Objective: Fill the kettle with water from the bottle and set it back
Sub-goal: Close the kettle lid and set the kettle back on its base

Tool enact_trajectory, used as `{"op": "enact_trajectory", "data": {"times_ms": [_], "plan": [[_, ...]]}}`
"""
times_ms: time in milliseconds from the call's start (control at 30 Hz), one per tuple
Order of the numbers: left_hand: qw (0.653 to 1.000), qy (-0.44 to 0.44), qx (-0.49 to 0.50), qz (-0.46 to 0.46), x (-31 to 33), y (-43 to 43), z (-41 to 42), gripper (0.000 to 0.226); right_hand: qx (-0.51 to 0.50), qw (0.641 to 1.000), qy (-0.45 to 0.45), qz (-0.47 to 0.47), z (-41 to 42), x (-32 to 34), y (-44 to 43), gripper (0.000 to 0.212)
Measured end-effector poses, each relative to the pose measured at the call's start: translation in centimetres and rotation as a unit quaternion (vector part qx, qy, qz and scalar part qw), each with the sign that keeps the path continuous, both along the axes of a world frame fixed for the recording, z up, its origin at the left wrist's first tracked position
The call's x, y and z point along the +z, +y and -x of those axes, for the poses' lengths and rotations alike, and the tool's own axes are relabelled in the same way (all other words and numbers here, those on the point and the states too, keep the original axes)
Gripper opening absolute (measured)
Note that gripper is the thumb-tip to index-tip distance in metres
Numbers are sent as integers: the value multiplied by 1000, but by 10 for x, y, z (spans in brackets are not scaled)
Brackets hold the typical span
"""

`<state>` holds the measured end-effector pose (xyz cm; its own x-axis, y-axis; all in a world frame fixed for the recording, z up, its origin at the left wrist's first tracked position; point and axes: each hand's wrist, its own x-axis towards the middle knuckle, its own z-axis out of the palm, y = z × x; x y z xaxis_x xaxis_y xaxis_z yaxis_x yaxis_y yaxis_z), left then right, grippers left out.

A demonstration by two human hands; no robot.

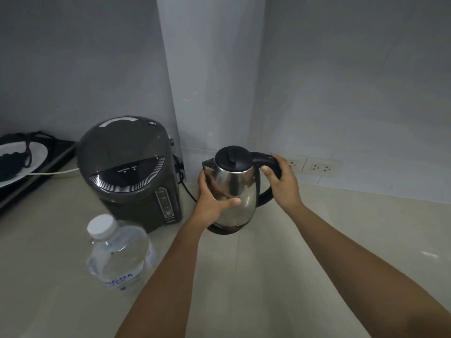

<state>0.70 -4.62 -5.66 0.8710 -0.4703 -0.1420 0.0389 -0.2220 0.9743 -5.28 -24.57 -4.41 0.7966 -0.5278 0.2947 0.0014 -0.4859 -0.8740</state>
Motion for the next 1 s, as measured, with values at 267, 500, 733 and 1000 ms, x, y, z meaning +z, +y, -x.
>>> {"op": "enact_trajectory", "data": {"times_ms": [267, 500, 733, 1000], "plan": [[999, 6, 39, 10, -16, -13, -12, 129, 35, 999, 7, -1, -26, -10, -14, 24], [998, 1, 67, 5, -19, -18, -12, 131, 55, 998, 16, -4, -39, -11, -18, 24], [997, 0, 76, 3, -25, -13, -9, 131, 70, 997, 23, -17, -38, -17, -16, 26], [997, 1, 74, 24, -34, -9, -2, 131, 76, 997, 16, -9, -32, -20, -14, 27]]}}
